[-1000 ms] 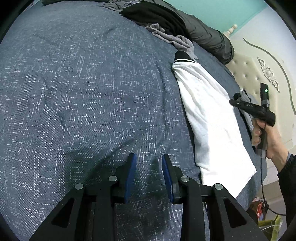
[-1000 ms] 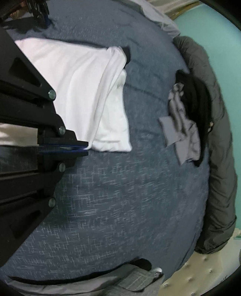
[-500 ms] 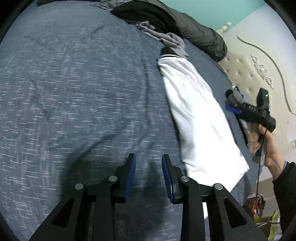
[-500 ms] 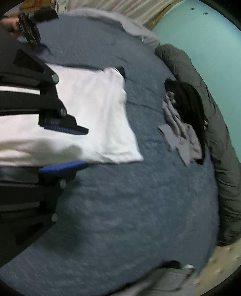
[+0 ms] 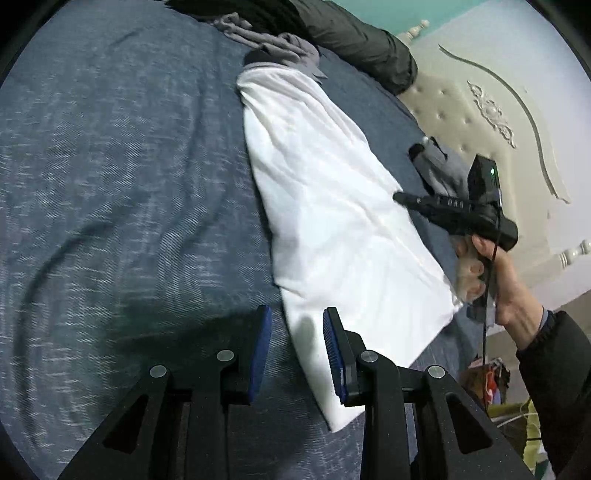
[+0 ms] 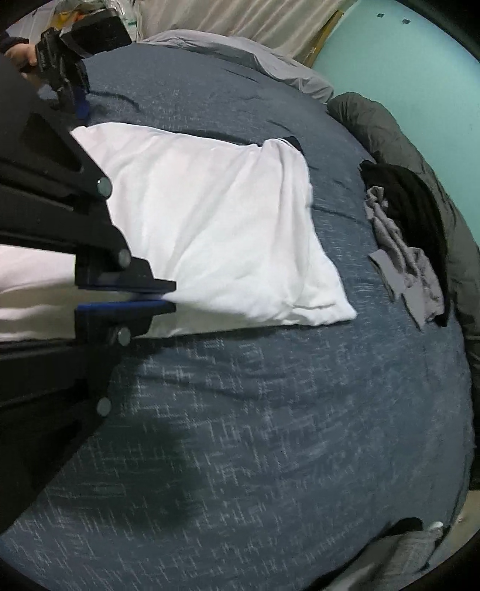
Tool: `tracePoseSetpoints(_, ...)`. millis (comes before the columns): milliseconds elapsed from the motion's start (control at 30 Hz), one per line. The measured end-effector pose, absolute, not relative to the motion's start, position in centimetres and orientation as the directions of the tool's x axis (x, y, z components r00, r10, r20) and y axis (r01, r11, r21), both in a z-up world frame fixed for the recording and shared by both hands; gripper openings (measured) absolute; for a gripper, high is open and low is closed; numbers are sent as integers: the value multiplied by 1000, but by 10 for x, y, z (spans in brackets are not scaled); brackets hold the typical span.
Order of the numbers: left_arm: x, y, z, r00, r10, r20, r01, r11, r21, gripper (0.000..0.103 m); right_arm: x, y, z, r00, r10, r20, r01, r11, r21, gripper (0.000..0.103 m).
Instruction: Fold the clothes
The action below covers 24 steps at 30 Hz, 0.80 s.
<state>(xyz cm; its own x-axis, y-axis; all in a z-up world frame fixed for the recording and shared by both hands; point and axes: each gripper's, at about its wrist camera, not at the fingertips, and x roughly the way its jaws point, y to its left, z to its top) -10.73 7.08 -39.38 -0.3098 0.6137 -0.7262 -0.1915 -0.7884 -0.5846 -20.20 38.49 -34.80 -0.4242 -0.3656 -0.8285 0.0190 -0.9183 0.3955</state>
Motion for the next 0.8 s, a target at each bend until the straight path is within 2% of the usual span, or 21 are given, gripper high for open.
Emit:
tracePoseSetpoints(167,-105,80,-398,-287,617,-733,-203,-787,-583,31,-200,397,-352,-434,-346,-832,-40,-915,402,3)
tracePoseSetpoints(400,-102,79,-396,-282,625,-728,-191,-780,-595,31,-193,400,-339,-441,-379,-813,-38,-898,439,5)
tracePoseSetpoints(433,-101,80,-396,-276,628,-727,-188,-778,-600,31,-189,401,-334,-443,-380,-812,-34,-898,439,10)
tracePoseSetpoints(467,-101,81,-397,-270,631,-727,-185,-775,-605,31,-183,403,-329,-440,-386,-811,-28,-897,442,19)
tracePoseSetpoints(533,-97,83,-399,-257,639,-725,-181,-769,-613,31,-167,405,-318,-428,-398,-811,-12,-895,446,31)
tracePoseSetpoints(600,-92,86,-400,-242,655,-716,-177,-755,-631,34,-150,404,-313,-408,-399,-821,12,-902,432,31)
tracePoseSetpoints(667,-88,89,-399,-239,653,-718,-182,-757,-628,44,-131,403,-311,-381,-399,-834,30,-907,420,31)
tracePoseSetpoints(800,-79,95,-400,-229,653,-722,-189,-757,-625,44,-96,402,-315,-332,-394,-857,35,-913,406,32)
